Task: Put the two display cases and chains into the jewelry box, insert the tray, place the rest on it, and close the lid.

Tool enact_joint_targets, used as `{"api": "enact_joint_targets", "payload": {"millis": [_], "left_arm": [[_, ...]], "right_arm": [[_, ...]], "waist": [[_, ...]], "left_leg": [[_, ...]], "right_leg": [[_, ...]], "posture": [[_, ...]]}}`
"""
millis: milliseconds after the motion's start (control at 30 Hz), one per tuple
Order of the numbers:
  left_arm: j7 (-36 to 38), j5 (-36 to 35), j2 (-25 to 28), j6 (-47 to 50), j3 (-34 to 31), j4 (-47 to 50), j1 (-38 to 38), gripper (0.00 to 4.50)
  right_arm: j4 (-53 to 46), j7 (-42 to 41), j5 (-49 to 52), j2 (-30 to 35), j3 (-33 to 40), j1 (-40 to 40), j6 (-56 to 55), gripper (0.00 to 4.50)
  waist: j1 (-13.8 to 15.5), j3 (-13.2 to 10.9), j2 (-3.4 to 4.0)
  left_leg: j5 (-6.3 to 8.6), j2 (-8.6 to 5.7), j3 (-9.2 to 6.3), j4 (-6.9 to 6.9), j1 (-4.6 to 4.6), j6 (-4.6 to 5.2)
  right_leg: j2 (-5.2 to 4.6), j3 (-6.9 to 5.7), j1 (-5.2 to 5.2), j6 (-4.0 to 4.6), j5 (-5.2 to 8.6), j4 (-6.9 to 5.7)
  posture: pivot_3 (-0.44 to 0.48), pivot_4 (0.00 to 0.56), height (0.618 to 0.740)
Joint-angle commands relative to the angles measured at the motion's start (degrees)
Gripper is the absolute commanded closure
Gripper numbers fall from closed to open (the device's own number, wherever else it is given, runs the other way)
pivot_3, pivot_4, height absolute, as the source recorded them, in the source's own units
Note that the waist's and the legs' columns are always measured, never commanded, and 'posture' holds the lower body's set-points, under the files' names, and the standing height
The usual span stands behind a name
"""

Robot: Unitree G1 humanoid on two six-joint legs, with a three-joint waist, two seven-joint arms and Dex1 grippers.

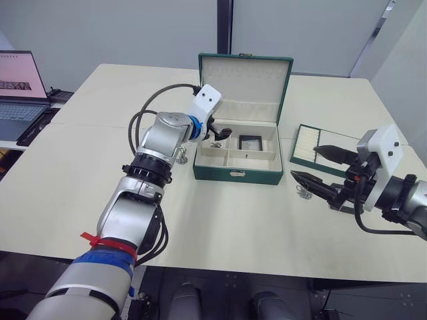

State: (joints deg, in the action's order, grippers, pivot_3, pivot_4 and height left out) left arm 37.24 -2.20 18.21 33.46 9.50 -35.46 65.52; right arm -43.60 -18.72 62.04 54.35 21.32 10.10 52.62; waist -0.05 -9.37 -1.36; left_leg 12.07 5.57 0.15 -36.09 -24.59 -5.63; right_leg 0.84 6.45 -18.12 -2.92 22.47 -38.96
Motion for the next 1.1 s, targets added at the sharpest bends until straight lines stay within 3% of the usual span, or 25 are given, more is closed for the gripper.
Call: {"api": "enact_joint_targets", "payload": {"millis": [33, 200, 333, 500, 700, 900, 1000, 1100], "left_arm": [[4.1, -4.0, 0.3, 0.1, -3.1, 5.7, 0.8, 0.04], [11.9, -7.5, 4.8, 1.9, -3.4, 16.3, -2.8, 0.04], [22.3, -17.3, 15.4, 10.7, -7.3, 35.6, -12.0, 0.04], [23.7, -28.6, 24.8, 17.3, -21.0, 54.0, -30.6, 0.04], [25.7, -38.9, 32.0, 25.2, -35.3, 63.6, -52.1, 0.04], [28.6, -34.1, 31.4, 11.5, -44.7, 67.5, -72.9, 0.04], [34.0, -30.5, 31.3, 3.1, -49.8, 66.5, -84.4, 0.04], [35.2, -30.6, 32.4, 0.9, -51.5, 63.9, -87.6, 0.04]], "right_arm": [[-0.4, -0.5, -0.1, 0.6, 0.8, 1.0, -0.9, 0.00], [-0.7, -0.7, -0.2, 0.6, 0.6, 1.0, -0.9, 0.00], [-2.4, -1.0, 1.3, 0.8, 1.5, -0.5, -0.6, 0.00], [-7.0, -1.2, 3.0, -0.7, 0.9, -6.8, -1.2, 0.00], [-10.8, -5.5, 4.1, 0.3, -0.7, -13.8, -1.7, 0.00], [-10.6, -11.1, 1.0, 2.0, -2.8, -17.0, -3.2, 0.00], [-11.3, -14.5, -0.6, 2.9, -3.4, -19.8, -3.6, 0.00], [-11.0, -15.4, -2.7, 2.5, -4.2, -20.5, -4.9, 0.00]], "waist": [[0.0, 0.0, 0.00], [-0.3, 0.0, 0.04], [-1.0, 0.0, 0.07], [-1.4, 0.1, 0.09], [-1.4, 0.1, 0.05], [-1.5, 0.1, 0.03], [-1.5, 0.1, -0.01], [-1.6, 0.1, 0.00]], "left_leg": [[0.00, 0.01, -0.01, 0.00, 0.00, 0.00], [0.00, 0.03, 0.01, 0.00, 0.01, 0.00], [-0.01, 0.09, 0.02, 0.02, 0.02, -0.01], [-0.01, 0.17, -0.02, 0.01, 0.06, -0.02], [0.06, 0.15, -0.09, -0.02, 0.26, 0.10], [0.12, 0.15, -0.08, 0.03, 0.35, 0.18], [0.14, 0.14, -0.03, 0.05, 0.36, 0.19], [0.15, 0.13, 0.01, 0.08, 0.41, 0.19]], "right_leg": [[0.00, 0.00, 0.00, 0.00, 0.00, -0.01], [0.01, 0.02, -0.01, 0.00, 0.00, -0.02], [0.05, 0.06, -0.03, 0.00, 0.00, -0.03], [0.04, -0.06, 0.02, 0.00, 0.00, -0.02], [0.01, -0.09, 0.27, -0.01, 0.01, -0.02], [-0.01, -0.05, 0.27, 0.00, 0.01, 0.00], [-0.01, 0.00, 0.26, 0.01, 0.02, 0.03], [-0.01, 0.07, 0.22, 0.02, 0.02, 0.05]], "posture": [[0.000, 0.150, 0.740], [0.000, 0.150, 0.740], [0.000, 0.150, 0.740], [0.000, 0.150, 0.740], [0.000, 0.150, 0.740], [0.000, 0.150, 0.740], [0.000, 0.150, 0.740], [0.000, 0.150, 0.740]]}}
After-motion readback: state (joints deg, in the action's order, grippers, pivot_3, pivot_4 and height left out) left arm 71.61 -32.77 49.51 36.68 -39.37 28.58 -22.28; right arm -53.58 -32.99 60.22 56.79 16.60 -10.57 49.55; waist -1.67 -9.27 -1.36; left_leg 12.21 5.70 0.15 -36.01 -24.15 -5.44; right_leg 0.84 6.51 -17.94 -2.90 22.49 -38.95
